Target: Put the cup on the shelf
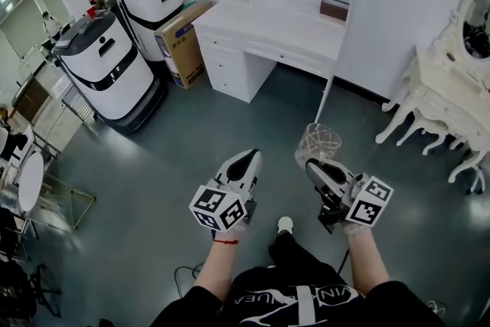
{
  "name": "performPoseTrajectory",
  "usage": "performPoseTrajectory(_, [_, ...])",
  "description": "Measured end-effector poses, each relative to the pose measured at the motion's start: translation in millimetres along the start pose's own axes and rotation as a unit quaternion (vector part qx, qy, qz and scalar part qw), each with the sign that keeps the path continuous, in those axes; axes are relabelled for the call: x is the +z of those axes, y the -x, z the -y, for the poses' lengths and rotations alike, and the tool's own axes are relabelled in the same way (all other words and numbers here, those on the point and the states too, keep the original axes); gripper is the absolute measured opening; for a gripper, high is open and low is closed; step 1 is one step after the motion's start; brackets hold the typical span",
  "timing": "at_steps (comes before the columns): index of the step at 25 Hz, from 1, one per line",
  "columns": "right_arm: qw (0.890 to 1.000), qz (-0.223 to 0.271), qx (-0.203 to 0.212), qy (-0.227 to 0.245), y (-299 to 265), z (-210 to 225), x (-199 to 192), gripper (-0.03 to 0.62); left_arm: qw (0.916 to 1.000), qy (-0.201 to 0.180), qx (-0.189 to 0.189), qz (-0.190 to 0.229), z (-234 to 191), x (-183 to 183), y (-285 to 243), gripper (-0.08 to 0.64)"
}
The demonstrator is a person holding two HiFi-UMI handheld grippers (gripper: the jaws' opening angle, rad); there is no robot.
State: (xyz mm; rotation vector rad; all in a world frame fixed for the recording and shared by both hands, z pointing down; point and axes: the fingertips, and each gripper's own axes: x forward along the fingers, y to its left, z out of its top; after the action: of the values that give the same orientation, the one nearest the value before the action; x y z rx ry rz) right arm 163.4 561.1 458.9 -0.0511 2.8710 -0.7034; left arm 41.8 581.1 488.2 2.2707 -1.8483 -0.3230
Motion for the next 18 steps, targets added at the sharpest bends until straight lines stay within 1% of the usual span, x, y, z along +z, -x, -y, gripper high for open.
performPoseTrajectory(2, [1.0, 0.0, 0.003, 0.005, -10.6, 19.6, 11.0, 0.018, 1.0, -0.004, 0.005, -0.002, -12.6, 4.9, -20.0, 0.006])
performPoseTrajectory(7, [1.0, -0.005, -0.004, 0.016, -33.5, 69.5, 32.3, 0.018, 0.9999, -0.008, 0.005, -0.012, -36.3, 10.3, -74.3, 0.006])
performPoseTrajectory(14, [1.0, -0.009, -0.013, 0.014, -52.3, 137.3, 61.5, 0.018, 0.9998, -0.003, -0.007, -0.021, -58.1, 12.8, -155.1, 0.006])
performPoseTrajectory(18, [1.0, -0.01, -0.014, 0.015, -62.9, 174.4, 78.7, 0.018, 0.9997, -0.006, -0.012, -0.02, -71.3, 17.8, -197.4, 0.006])
